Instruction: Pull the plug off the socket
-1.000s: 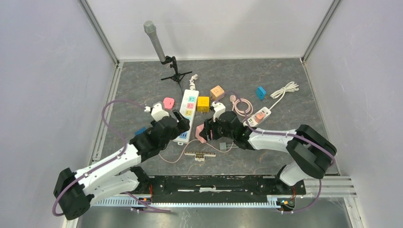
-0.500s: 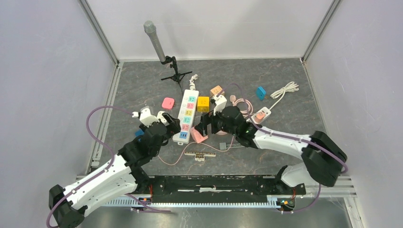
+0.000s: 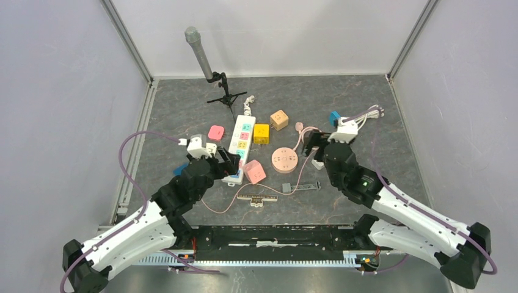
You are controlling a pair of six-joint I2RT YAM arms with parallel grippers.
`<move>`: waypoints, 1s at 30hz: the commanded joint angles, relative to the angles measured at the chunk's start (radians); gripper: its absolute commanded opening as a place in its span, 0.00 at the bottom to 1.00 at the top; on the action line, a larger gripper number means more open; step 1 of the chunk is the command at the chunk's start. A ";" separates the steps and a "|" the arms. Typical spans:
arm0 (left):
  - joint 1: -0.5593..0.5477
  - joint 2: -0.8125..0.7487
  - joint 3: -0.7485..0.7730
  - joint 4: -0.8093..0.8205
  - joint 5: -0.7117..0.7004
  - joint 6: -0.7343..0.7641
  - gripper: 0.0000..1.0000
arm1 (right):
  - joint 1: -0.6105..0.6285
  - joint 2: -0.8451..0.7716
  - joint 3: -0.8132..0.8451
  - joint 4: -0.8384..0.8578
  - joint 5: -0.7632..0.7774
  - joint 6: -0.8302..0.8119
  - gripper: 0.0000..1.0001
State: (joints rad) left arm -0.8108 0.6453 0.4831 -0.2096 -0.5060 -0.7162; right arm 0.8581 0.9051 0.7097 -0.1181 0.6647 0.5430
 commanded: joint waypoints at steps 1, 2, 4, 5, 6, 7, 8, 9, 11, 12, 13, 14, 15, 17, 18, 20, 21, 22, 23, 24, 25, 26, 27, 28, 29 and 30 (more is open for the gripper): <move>0.004 0.050 0.036 0.074 0.095 0.063 1.00 | -0.075 -0.063 -0.057 -0.284 0.279 0.118 0.95; 0.004 0.062 0.044 0.075 0.105 0.064 1.00 | -0.097 -0.072 -0.068 -0.302 0.272 0.126 0.95; 0.004 0.094 0.065 0.073 0.113 0.071 1.00 | -0.145 -0.082 -0.079 -0.314 0.251 0.127 0.95; 0.004 0.113 0.083 0.068 0.113 0.076 1.00 | -0.172 -0.080 -0.078 -0.311 0.233 0.113 0.95; 0.004 0.132 0.100 0.066 0.113 0.080 1.00 | -0.197 -0.072 -0.073 -0.301 0.204 0.095 0.95; 0.004 0.153 0.118 0.065 0.117 0.086 1.00 | -0.228 -0.060 -0.064 -0.287 0.165 0.069 0.95; 0.004 0.175 0.134 0.067 0.123 0.090 1.00 | -0.252 -0.042 -0.050 -0.276 0.136 0.047 0.95; 0.004 0.195 0.144 0.072 0.133 0.092 1.00 | -0.275 -0.025 -0.041 -0.268 0.108 0.033 0.95; 0.004 0.235 0.157 0.089 0.163 0.098 1.00 | -0.308 0.009 -0.035 -0.256 0.064 0.030 0.96; 0.004 0.257 0.164 0.092 0.175 0.102 1.00 | -0.326 0.018 -0.043 -0.241 0.040 0.031 0.96; 0.004 0.277 0.174 0.092 0.180 0.104 1.00 | -0.343 0.028 -0.053 -0.221 0.008 0.032 0.96; 0.004 0.298 0.185 0.093 0.185 0.105 1.00 | -0.357 0.036 -0.065 -0.197 -0.023 0.028 0.96; 0.004 0.314 0.193 0.098 0.194 0.108 1.00 | -0.377 0.045 -0.070 -0.177 -0.053 0.022 0.96; 0.004 0.350 0.207 0.114 0.215 0.113 1.00 | -0.413 0.067 -0.073 -0.151 -0.091 0.011 0.96; 0.004 0.370 0.215 0.122 0.228 0.114 1.00 | -0.427 0.075 -0.074 -0.141 -0.112 0.004 0.95; 0.004 0.412 0.231 0.133 0.247 0.117 1.00 | -0.443 0.074 -0.093 -0.101 -0.147 -0.011 0.92; 0.004 0.437 0.239 0.139 0.255 0.121 1.00 | -0.449 0.070 -0.108 -0.080 -0.157 -0.020 0.89; 0.004 0.460 0.248 0.144 0.262 0.123 1.00 | -0.457 0.070 -0.118 -0.065 -0.167 -0.023 0.87; 0.004 0.482 0.258 0.149 0.271 0.123 1.00 | -0.466 0.075 -0.123 -0.060 -0.172 -0.024 0.85; 0.004 0.511 0.268 0.158 0.284 0.124 1.00 | -0.474 0.084 -0.125 -0.059 -0.175 -0.024 0.83; 0.004 0.534 0.280 0.167 0.302 0.125 1.00 | -0.482 0.091 -0.125 -0.056 -0.180 -0.030 0.82; 0.004 0.565 0.291 0.177 0.322 0.126 1.00 | -0.487 0.100 -0.125 -0.055 -0.185 -0.032 0.80; 0.004 0.591 0.303 0.185 0.336 0.126 1.00 | -0.492 0.107 -0.126 -0.050 -0.193 -0.033 0.79; 0.003 0.626 0.320 0.197 0.353 0.122 1.00 | -0.496 0.113 -0.132 -0.040 -0.201 -0.037 0.78; 0.004 0.662 0.332 0.205 0.369 0.119 1.00 | -0.499 0.117 -0.142 -0.020 -0.209 -0.043 0.77; 0.004 0.693 0.354 0.205 0.384 0.113 1.00 | -0.502 0.123 -0.150 -0.002 -0.220 -0.047 0.77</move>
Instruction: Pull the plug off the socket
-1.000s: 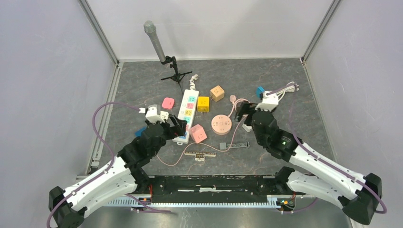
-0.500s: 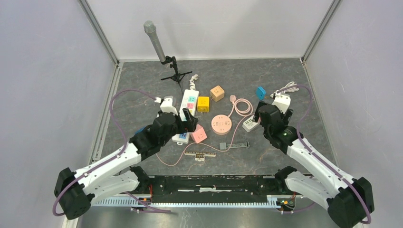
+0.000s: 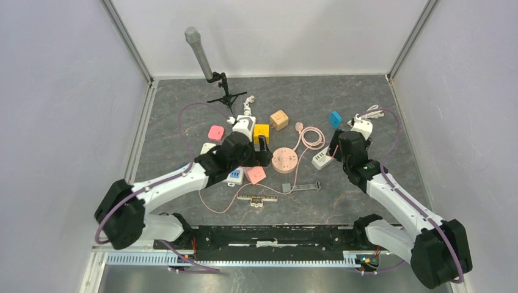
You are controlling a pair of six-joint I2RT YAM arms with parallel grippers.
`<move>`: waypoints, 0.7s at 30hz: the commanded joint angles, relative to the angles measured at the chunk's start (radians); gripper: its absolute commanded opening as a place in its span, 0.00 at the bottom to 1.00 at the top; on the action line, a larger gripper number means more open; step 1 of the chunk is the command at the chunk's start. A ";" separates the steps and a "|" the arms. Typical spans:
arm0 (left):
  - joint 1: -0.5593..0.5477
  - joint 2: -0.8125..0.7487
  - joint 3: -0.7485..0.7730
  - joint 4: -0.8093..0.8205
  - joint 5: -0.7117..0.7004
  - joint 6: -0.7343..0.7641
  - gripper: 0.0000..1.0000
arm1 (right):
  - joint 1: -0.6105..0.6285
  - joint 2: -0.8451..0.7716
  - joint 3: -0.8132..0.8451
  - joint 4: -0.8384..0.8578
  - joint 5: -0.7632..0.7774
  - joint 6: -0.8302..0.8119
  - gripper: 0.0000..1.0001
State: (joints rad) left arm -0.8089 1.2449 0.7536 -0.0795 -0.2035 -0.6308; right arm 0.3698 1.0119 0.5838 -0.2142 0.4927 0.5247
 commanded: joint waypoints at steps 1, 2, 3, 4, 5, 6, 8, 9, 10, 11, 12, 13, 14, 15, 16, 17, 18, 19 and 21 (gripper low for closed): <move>0.002 0.131 0.105 0.075 0.098 0.016 1.00 | -0.015 0.024 -0.031 0.106 -0.058 -0.035 0.77; 0.002 0.172 0.126 0.100 0.112 0.007 1.00 | -0.016 0.036 -0.035 0.124 -0.072 -0.051 0.77; 0.002 0.206 0.149 0.110 0.132 0.004 0.98 | -0.016 0.043 -0.042 0.144 -0.083 -0.064 0.77; 0.002 0.250 0.175 0.117 0.147 -0.001 0.96 | -0.017 0.053 -0.049 0.156 -0.089 -0.072 0.77; 0.002 0.289 0.198 0.127 0.169 -0.005 0.93 | -0.017 0.063 -0.054 0.172 -0.094 -0.078 0.77; 0.002 0.338 0.227 0.137 0.194 -0.009 0.90 | -0.017 0.073 -0.061 0.185 -0.098 -0.088 0.77; 0.002 0.418 0.279 0.152 0.239 -0.019 0.85 | -0.016 0.095 -0.074 0.206 -0.103 -0.105 0.77; 0.002 0.458 0.303 0.158 0.250 -0.026 0.82 | -0.016 0.104 -0.082 0.238 -0.103 -0.109 0.76; 0.002 0.490 0.320 0.159 0.254 -0.038 0.81 | -0.017 0.108 -0.091 0.259 -0.104 -0.116 0.76; 0.002 0.512 0.335 0.163 0.252 -0.051 0.80 | -0.017 0.110 -0.108 0.286 -0.110 -0.125 0.75; 0.002 0.531 0.340 0.180 0.252 -0.069 0.80 | -0.017 0.106 -0.130 0.328 -0.114 -0.133 0.75; 0.002 0.544 0.340 0.204 0.260 -0.081 0.80 | -0.017 0.102 -0.147 0.356 -0.117 -0.140 0.74; 0.002 0.558 0.341 0.231 0.272 -0.094 0.80 | -0.017 0.102 -0.158 0.376 -0.115 -0.146 0.73; 0.002 0.572 0.342 0.258 0.287 -0.107 0.80 | -0.017 0.104 -0.163 0.386 -0.108 -0.151 0.72; 0.002 0.588 0.349 0.278 0.301 -0.115 0.79 | -0.017 0.108 -0.169 0.400 -0.104 -0.158 0.70; 0.002 0.603 0.358 0.290 0.313 -0.124 0.79 | -0.017 0.115 -0.171 0.406 -0.101 -0.163 0.67; 0.002 0.623 0.367 0.299 0.328 -0.130 0.77 | -0.017 0.122 -0.171 0.410 -0.095 -0.165 0.62; 0.002 0.639 0.380 0.305 0.340 -0.135 0.76 | -0.018 0.125 -0.174 0.416 -0.093 -0.165 0.57; 0.002 0.671 0.396 0.327 0.369 -0.150 0.73 | -0.017 0.123 -0.189 0.443 -0.094 -0.162 0.51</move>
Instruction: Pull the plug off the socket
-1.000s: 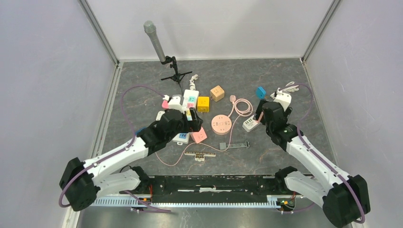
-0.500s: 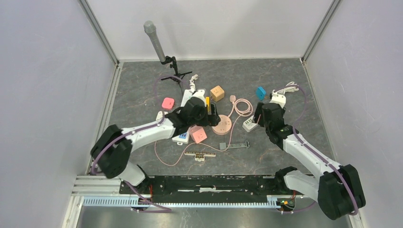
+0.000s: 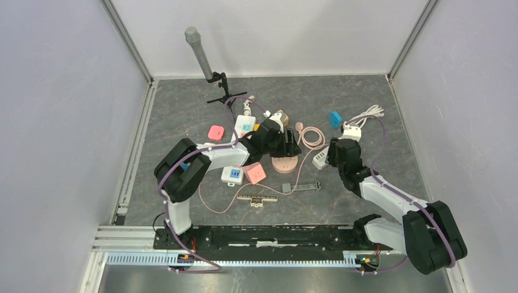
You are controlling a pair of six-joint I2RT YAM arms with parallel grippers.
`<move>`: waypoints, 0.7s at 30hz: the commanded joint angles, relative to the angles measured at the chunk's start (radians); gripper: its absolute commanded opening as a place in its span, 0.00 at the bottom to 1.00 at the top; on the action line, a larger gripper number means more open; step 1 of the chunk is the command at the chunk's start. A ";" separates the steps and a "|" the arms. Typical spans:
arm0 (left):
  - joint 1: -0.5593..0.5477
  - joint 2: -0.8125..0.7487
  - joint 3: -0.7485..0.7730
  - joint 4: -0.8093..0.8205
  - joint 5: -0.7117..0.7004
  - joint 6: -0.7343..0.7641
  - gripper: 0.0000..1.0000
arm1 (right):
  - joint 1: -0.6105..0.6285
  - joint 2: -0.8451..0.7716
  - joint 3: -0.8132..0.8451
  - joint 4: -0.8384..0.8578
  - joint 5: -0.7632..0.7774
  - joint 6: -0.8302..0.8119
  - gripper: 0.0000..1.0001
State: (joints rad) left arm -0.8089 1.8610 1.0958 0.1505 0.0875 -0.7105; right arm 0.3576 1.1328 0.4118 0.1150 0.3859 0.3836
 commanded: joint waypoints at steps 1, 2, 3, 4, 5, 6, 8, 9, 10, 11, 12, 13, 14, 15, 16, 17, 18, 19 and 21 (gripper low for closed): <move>0.003 0.071 0.057 0.117 0.092 -0.080 0.72 | -0.005 -0.006 -0.030 0.131 0.012 -0.021 0.50; 0.002 0.085 0.065 0.134 0.107 -0.086 0.72 | -0.005 -0.010 -0.040 0.148 0.013 -0.019 0.50; 0.002 0.096 0.077 0.142 0.119 -0.091 0.71 | -0.005 -0.012 -0.046 0.164 0.014 -0.016 0.50; 0.002 0.108 0.088 0.142 0.129 -0.093 0.70 | -0.005 -0.012 -0.047 0.167 0.018 -0.016 0.52; 0.001 0.118 0.102 0.142 0.136 -0.096 0.70 | -0.005 -0.007 -0.043 0.166 0.023 -0.017 0.55; 0.001 0.128 0.111 0.142 0.143 -0.097 0.70 | -0.004 0.002 -0.037 0.161 0.029 -0.016 0.58; -0.001 0.150 0.134 0.142 0.156 -0.099 0.70 | -0.005 0.022 -0.021 0.151 0.048 -0.016 0.62; -0.001 0.162 0.146 0.140 0.164 -0.099 0.69 | -0.005 0.033 -0.015 0.158 0.053 -0.022 0.61; -0.001 0.177 0.159 0.135 0.176 -0.100 0.69 | -0.005 0.042 -0.017 0.172 0.057 -0.029 0.58; -0.001 0.193 0.173 0.126 0.189 -0.101 0.67 | -0.005 0.049 -0.019 0.188 0.058 -0.033 0.55; -0.002 0.206 0.184 0.120 0.201 -0.101 0.66 | -0.005 0.055 -0.020 0.195 0.053 -0.037 0.50; -0.003 0.217 0.191 0.118 0.212 -0.102 0.65 | -0.005 0.057 -0.019 0.192 0.050 -0.033 0.45; -0.003 0.228 0.195 0.118 0.221 -0.105 0.64 | -0.005 0.057 -0.020 0.188 0.047 -0.027 0.40; -0.004 0.236 0.197 0.118 0.231 -0.106 0.64 | -0.005 0.054 -0.023 0.187 0.041 -0.023 0.34; -0.006 0.246 0.200 0.118 0.241 -0.106 0.63 | -0.004 0.050 -0.024 0.181 0.034 -0.019 0.30; -0.007 0.253 0.205 0.118 0.255 -0.106 0.63 | -0.005 0.043 -0.024 0.168 0.026 -0.010 0.25; -0.011 0.262 0.209 0.117 0.268 -0.104 0.63 | -0.003 0.037 -0.021 0.148 0.022 -0.001 0.23; -0.015 0.269 0.214 0.118 0.275 -0.104 0.63 | -0.002 0.034 -0.017 0.125 0.020 0.015 0.21; -0.023 0.279 0.227 0.109 0.288 -0.103 0.63 | -0.001 0.021 -0.017 0.078 0.006 0.054 0.17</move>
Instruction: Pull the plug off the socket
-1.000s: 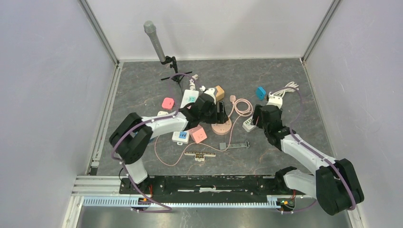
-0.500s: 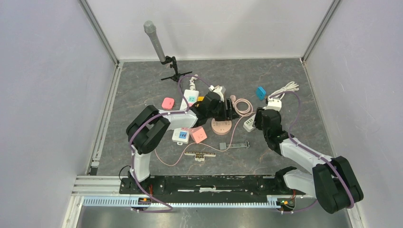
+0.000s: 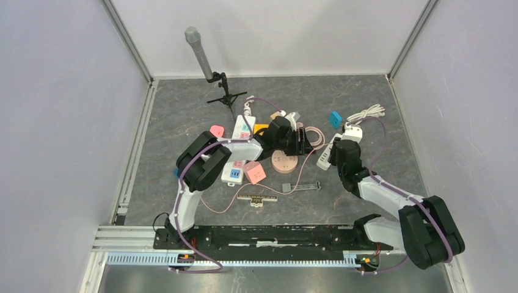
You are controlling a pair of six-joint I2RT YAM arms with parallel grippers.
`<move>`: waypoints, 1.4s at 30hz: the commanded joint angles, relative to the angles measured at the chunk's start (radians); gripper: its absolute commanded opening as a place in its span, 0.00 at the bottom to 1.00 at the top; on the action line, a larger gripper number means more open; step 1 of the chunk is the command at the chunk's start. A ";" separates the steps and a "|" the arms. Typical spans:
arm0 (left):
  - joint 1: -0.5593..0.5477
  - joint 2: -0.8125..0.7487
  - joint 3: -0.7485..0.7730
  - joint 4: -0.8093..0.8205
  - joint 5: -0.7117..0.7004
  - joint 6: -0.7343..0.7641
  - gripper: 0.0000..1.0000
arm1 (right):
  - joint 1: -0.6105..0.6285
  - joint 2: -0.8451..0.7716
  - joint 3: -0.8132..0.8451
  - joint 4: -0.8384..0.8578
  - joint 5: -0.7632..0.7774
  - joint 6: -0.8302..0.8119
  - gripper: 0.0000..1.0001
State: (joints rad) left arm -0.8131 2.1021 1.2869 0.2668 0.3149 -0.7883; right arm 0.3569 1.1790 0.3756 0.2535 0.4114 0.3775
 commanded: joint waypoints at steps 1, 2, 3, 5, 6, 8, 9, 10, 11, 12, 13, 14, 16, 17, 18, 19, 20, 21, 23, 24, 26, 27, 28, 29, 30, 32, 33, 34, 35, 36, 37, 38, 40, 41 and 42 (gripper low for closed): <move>-0.025 0.044 0.042 -0.011 0.064 -0.023 0.63 | 0.001 -0.032 0.014 -0.076 -0.030 0.085 0.15; -0.031 0.049 0.048 -0.016 0.066 -0.023 0.63 | 0.001 -0.037 0.009 -0.095 -0.039 0.104 0.15; -0.038 0.054 0.055 -0.021 0.067 -0.022 0.63 | 0.003 -0.041 0.006 -0.107 -0.051 0.124 0.14; -0.049 0.067 0.071 -0.042 0.066 -0.022 0.63 | 0.013 -0.048 0.004 -0.130 -0.067 0.147 0.13; -0.055 0.073 0.080 -0.055 0.063 -0.022 0.63 | 0.020 -0.051 0.008 -0.146 -0.067 0.156 0.13; -0.066 0.084 0.094 -0.078 0.054 -0.020 0.59 | 0.034 -0.056 0.022 -0.190 -0.054 0.167 0.12; -0.071 0.090 0.100 -0.094 0.048 -0.019 0.57 | 0.042 -0.057 0.030 -0.210 -0.045 0.172 0.12; -0.075 0.095 0.106 -0.107 0.041 -0.019 0.56 | 0.048 -0.062 0.031 -0.223 -0.040 0.176 0.11; -0.080 0.101 0.110 -0.117 0.036 -0.016 0.54 | 0.053 -0.065 0.031 -0.230 -0.038 0.180 0.11; -0.084 0.107 0.114 -0.127 0.033 -0.010 0.51 | 0.058 -0.068 0.030 -0.238 -0.035 0.186 0.10; -0.090 0.112 0.116 -0.133 0.029 -0.005 0.50 | 0.061 -0.072 0.028 -0.238 -0.037 0.189 0.10; -0.095 0.117 0.119 -0.144 0.021 0.002 0.48 | 0.066 -0.077 0.024 -0.238 -0.039 0.190 0.09; -0.108 0.127 0.126 -0.176 -0.002 0.020 0.45 | 0.073 -0.083 0.021 -0.237 -0.046 0.193 0.03; -0.112 0.131 0.130 -0.201 -0.021 0.031 0.43 | 0.074 -0.088 0.022 -0.240 -0.050 0.191 0.00; -0.115 0.135 0.128 -0.221 -0.040 0.037 0.41 | 0.076 -0.093 0.023 -0.243 -0.056 0.190 0.00; -0.119 0.133 0.122 -0.240 -0.071 0.044 0.38 | 0.076 -0.101 0.026 -0.248 -0.061 0.187 0.00; -0.122 0.130 0.112 -0.253 -0.105 0.047 0.37 | 0.076 -0.111 0.029 -0.251 -0.064 0.182 0.00; -0.127 0.126 0.098 -0.261 -0.140 0.049 0.36 | 0.076 -0.119 0.032 -0.251 -0.064 0.181 0.00; -0.132 0.125 0.080 -0.291 -0.195 0.053 0.34 | 0.075 -0.138 0.038 -0.264 -0.074 0.179 0.00; -0.133 0.129 0.076 -0.300 -0.208 0.054 0.33 | 0.074 -0.147 0.040 -0.279 -0.079 0.177 0.00; -0.135 0.139 0.067 -0.308 -0.217 0.051 0.33 | 0.074 -0.152 0.044 -0.280 -0.088 0.172 0.00; -0.135 0.141 0.062 -0.309 -0.222 0.048 0.32 | 0.075 -0.153 0.041 -0.271 -0.097 0.169 0.00; -0.135 0.142 0.057 -0.309 -0.225 0.046 0.32 | 0.076 -0.151 0.036 -0.261 -0.108 0.166 0.00; -0.136 0.142 0.053 -0.309 -0.230 0.046 0.32 | 0.075 -0.148 0.025 -0.235 -0.121 0.165 0.00; -0.136 0.144 0.051 -0.310 -0.233 0.046 0.32 | 0.075 -0.144 0.013 -0.205 -0.137 0.164 0.00; -0.136 0.145 0.052 -0.321 -0.238 0.050 0.32 | 0.075 -0.131 -0.007 -0.161 -0.166 0.154 0.00; -0.136 0.146 0.053 -0.324 -0.238 0.052 0.32 | 0.076 -0.124 -0.016 -0.141 -0.178 0.145 0.00; -0.136 0.149 0.055 -0.325 -0.237 0.053 0.32 | 0.078 -0.115 -0.022 -0.129 -0.175 0.135 0.00; -0.136 0.151 0.056 -0.327 -0.234 0.054 0.32 | 0.081 -0.106 -0.025 -0.120 -0.164 0.123 0.00; -0.136 0.152 0.057 -0.326 -0.228 0.055 0.32 | 0.085 -0.100 -0.027 -0.120 -0.145 0.112 0.00; -0.136 0.154 0.059 -0.326 -0.223 0.055 0.33 | 0.086 -0.098 -0.027 -0.127 -0.128 0.103 0.00; -0.136 0.154 0.061 -0.327 -0.218 0.057 0.34 | 0.086 -0.097 -0.024 -0.134 -0.111 0.094 0.00; -0.136 0.157 0.068 -0.328 -0.213 0.057 0.35 | 0.086 -0.102 -0.015 -0.157 -0.078 0.087 0.00; -0.136 0.157 0.069 -0.328 -0.212 0.057 0.35 | 0.086 -0.106 -0.007 -0.174 -0.061 0.089 0.00; -0.136 0.156 0.071 -0.330 -0.211 0.057 0.36 | 0.085 -0.112 0.002 -0.192 -0.039 0.090 0.00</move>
State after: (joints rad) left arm -0.9447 2.1792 1.3994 0.1425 0.1925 -0.7902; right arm 0.4416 1.0817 0.3553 0.0666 0.3099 0.4904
